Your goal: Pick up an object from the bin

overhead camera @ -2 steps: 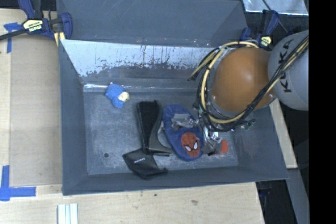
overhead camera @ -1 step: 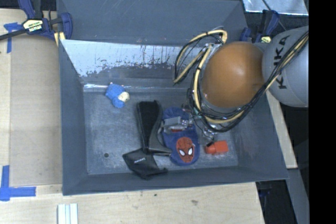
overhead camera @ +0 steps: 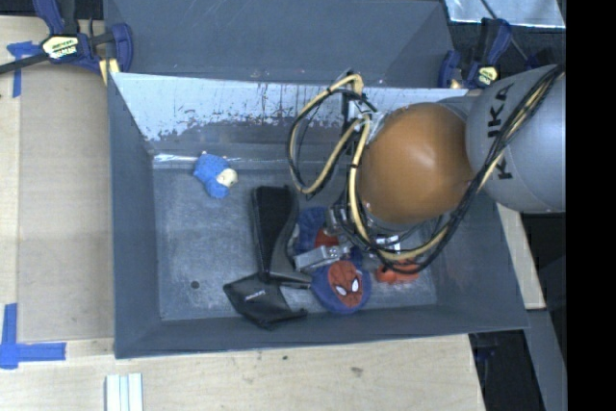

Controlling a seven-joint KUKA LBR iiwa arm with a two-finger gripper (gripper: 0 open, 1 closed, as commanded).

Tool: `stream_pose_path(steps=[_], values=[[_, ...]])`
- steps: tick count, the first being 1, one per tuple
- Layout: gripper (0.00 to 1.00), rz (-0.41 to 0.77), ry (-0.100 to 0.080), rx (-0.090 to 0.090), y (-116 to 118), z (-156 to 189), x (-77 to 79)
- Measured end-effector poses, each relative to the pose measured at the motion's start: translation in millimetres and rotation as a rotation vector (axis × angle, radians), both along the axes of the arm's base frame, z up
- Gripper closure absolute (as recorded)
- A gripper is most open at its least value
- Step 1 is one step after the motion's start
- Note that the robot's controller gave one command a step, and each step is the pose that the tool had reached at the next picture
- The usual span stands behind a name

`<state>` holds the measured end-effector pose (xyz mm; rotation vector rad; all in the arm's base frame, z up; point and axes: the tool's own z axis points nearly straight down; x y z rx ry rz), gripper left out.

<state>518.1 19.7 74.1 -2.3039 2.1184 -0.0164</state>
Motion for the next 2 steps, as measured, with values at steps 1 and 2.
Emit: stream_pose_path(steps=[1, 2], values=[[0.0, 0.481, -0.002, -0.007, -1.2, -0.1, -21.9], [1.0, 0.477, -0.006, -0.013, -3.9, 2.5, -19.7]])
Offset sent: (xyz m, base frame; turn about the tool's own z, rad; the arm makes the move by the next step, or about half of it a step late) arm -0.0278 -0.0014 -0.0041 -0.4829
